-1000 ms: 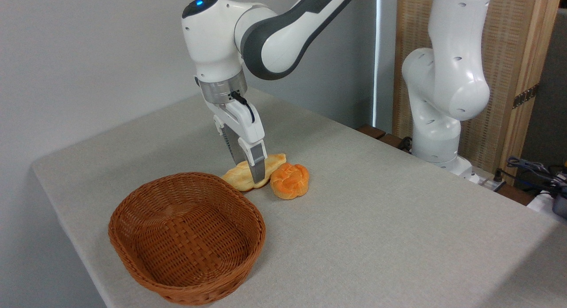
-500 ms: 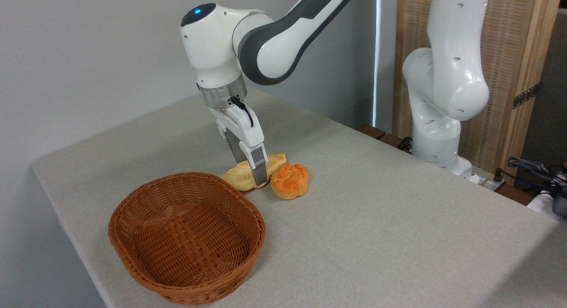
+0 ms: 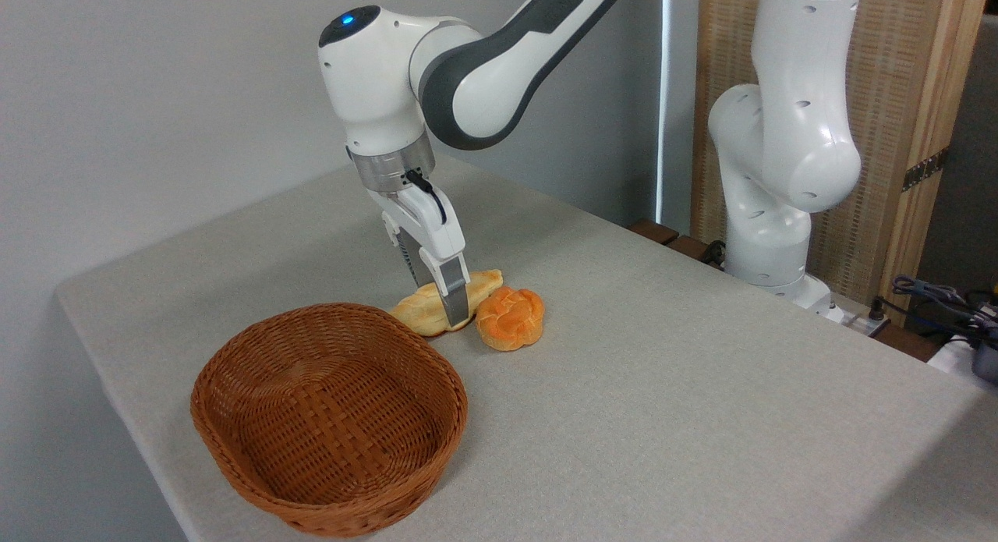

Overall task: Put bread into the basket
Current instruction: 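Close the gripper around the middle of the croissant bread, then lift the croissant bread and carry it over the wicker basket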

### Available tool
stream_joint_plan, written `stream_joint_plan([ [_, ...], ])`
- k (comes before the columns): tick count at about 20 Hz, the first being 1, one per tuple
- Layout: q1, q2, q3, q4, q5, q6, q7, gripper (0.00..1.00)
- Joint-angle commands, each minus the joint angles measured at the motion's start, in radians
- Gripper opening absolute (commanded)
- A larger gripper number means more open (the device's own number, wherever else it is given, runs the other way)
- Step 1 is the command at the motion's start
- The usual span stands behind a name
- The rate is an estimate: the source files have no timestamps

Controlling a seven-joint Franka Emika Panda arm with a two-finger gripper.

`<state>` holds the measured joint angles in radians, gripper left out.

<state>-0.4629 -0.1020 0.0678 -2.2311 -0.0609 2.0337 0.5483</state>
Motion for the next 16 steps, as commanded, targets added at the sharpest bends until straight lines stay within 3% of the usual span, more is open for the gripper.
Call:
stream_joint_plan([
  [1, -0.013, -0.010, 0.010, -0.007, 0.015, 0.020, 0.013, 0.39],
  [8, -0.013, -0.021, 0.007, -0.001, 0.015, 0.008, 0.004, 0.41],
  [16, -0.020, -0.071, -0.045, 0.096, 0.013, -0.150, -0.011, 0.44],
])
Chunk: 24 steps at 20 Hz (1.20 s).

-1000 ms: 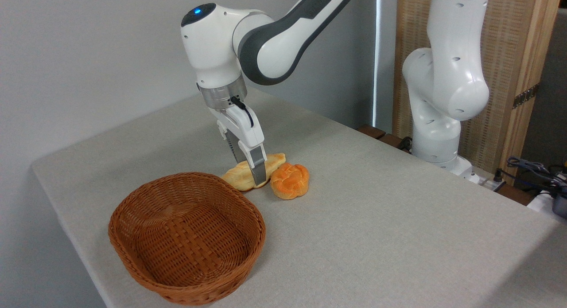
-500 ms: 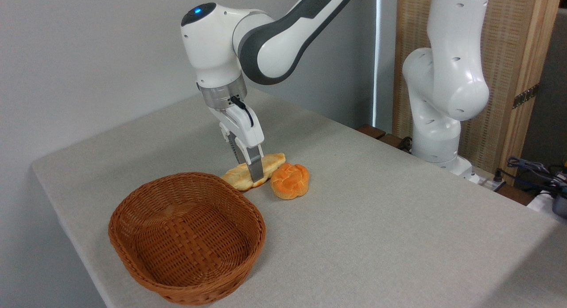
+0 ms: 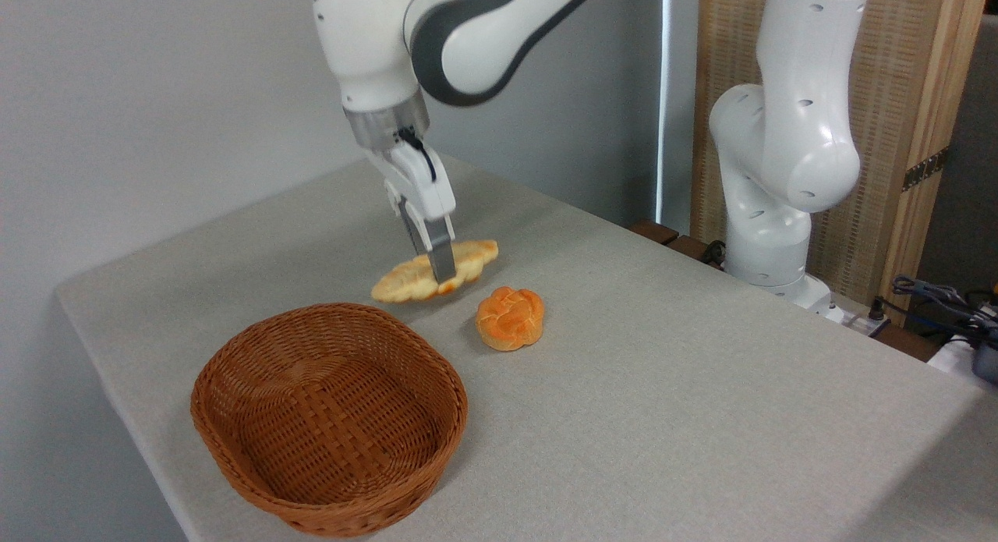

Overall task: Put bread into the basket
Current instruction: 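Lift the croissant bread and carry it over the wicker basket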

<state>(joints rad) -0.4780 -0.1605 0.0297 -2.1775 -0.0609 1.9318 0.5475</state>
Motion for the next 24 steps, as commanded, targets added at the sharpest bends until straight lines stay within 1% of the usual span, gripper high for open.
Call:
stream_joint_plan([
  [1, -0.005, -0.013, -0.007, 0.056, 0.013, -0.048, -0.018, 0.44],
  [4, -0.002, -0.011, 0.016, 0.119, 0.004, -0.027, -0.015, 0.43],
  [6, 0.002, 0.002, 0.061, 0.159, 0.003, 0.018, -0.011, 0.43],
  [9, 0.004, 0.019, 0.124, 0.163, 0.001, 0.149, -0.008, 0.45],
  [11, 0.005, 0.047, 0.148, 0.163, 0.000, 0.235, -0.008, 0.45],
  [13, 0.006, 0.065, 0.171, 0.163, -0.002, 0.292, -0.008, 0.45],
  [14, 0.006, 0.074, 0.179, 0.163, -0.002, 0.320, -0.008, 0.47],
  [15, 0.007, 0.088, 0.179, 0.163, -0.002, 0.360, -0.008, 0.54],
  [17, 0.009, 0.111, 0.180, 0.162, 0.000, 0.429, -0.008, 0.63],
  [18, 0.009, 0.120, 0.183, 0.162, 0.000, 0.444, -0.008, 0.79],
  [19, 0.009, 0.130, 0.193, 0.162, 0.000, 0.453, -0.008, 0.87],
  [20, 0.009, 0.137, 0.193, 0.162, 0.001, 0.466, -0.008, 1.00],
  [24, 0.009, 0.176, 0.193, 0.162, 0.004, 0.486, -0.008, 1.00],
])
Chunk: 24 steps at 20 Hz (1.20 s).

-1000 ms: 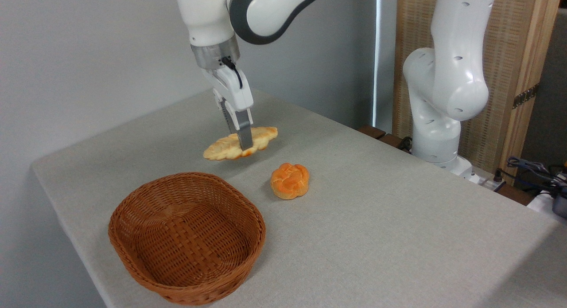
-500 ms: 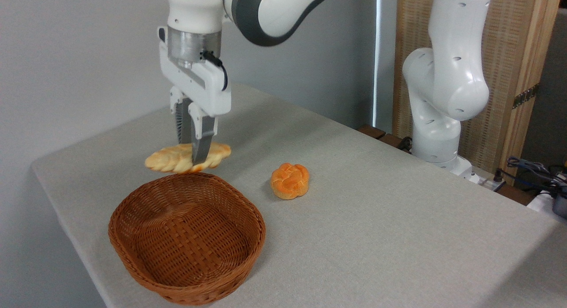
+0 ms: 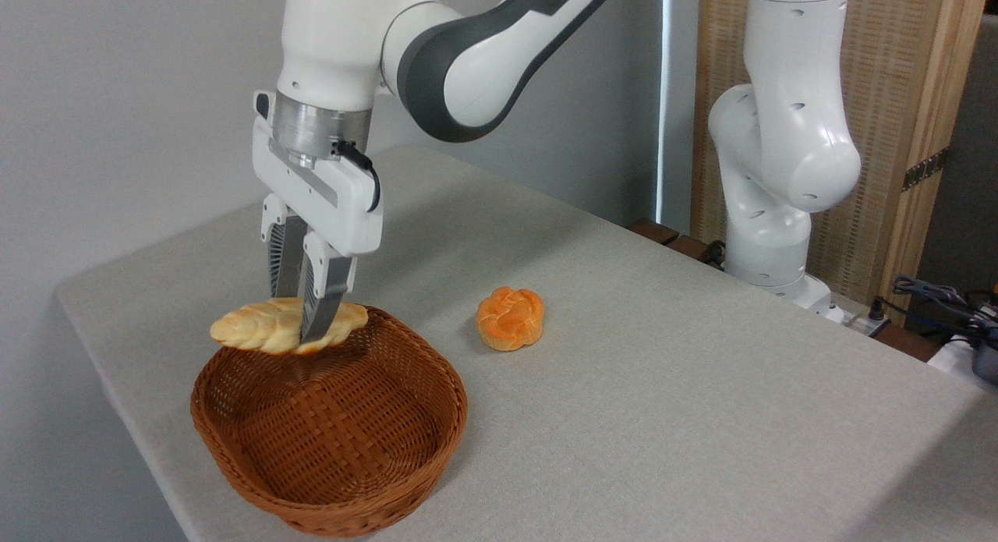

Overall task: Put bread into the basket
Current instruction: 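Lower the croissant bread into the basket and open the gripper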

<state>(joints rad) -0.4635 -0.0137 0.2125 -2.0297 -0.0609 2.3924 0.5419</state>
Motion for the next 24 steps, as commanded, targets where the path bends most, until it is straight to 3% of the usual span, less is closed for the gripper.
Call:
stream_joint_plan([
  [1, -0.006, 0.037, 0.010, 0.014, 0.007, 0.025, -0.002, 1.00],
  [20, -0.004, 0.051, 0.018, 0.014, 0.010, 0.065, -0.002, 1.00],
  [24, -0.004, 0.006, 0.030, 0.016, 0.010, 0.057, -0.013, 1.00],
])
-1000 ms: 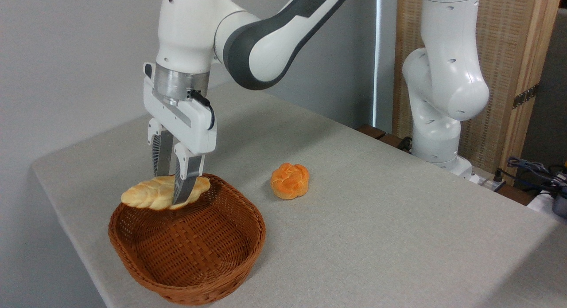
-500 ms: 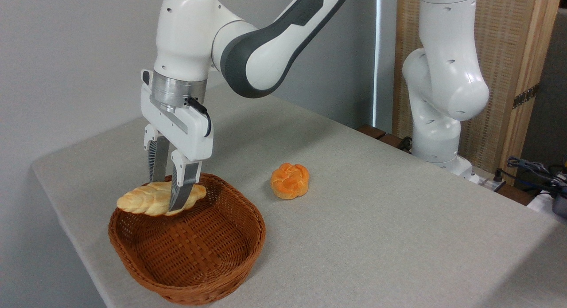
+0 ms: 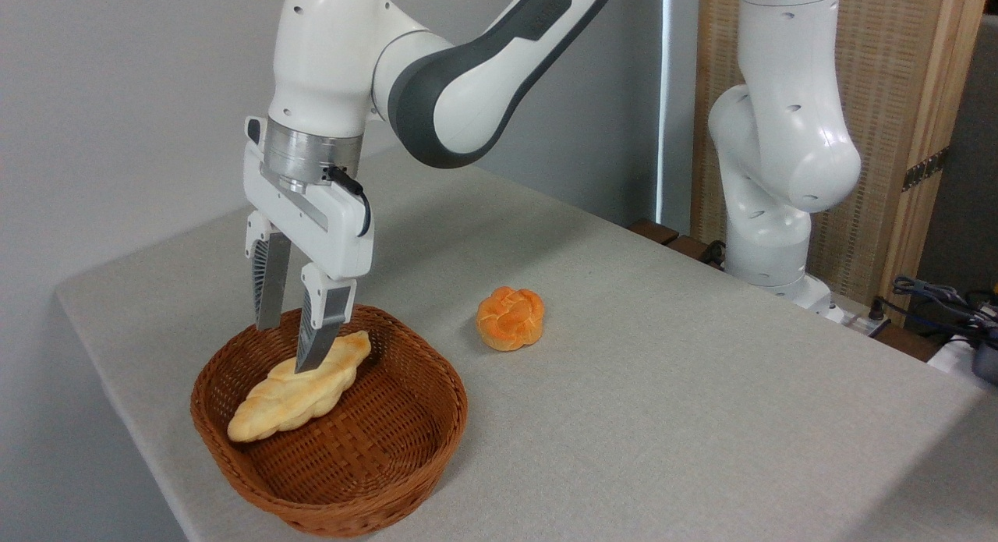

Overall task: Put bread into the basket
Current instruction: 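Lower the croissant bread into the basket and open the gripper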

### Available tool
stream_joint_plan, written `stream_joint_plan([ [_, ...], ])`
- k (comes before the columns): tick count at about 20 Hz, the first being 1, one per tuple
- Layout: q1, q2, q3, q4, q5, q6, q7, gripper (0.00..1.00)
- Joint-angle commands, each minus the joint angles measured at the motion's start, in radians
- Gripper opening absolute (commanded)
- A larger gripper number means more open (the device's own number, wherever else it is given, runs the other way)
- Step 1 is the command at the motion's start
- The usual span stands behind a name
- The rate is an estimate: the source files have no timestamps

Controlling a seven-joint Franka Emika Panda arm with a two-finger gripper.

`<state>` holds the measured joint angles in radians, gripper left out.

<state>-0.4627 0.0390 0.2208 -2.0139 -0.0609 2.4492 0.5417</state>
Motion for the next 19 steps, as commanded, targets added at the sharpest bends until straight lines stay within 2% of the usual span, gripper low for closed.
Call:
stream_joint_plan([
  [1, -0.007, -0.069, 0.032, 0.000, 0.010, -0.018, -0.014, 1.00],
  [5, -0.007, -0.148, 0.060, 0.010, 0.010, -0.203, -0.013, 1.00],
  [8, -0.005, -0.154, 0.084, 0.084, 0.013, -0.369, -0.011, 1.00],
  [12, -0.005, -0.156, 0.109, 0.104, 0.015, -0.501, -0.008, 1.00],
  [19, -0.004, -0.151, 0.109, 0.107, 0.013, -0.542, -0.012, 1.00],
])
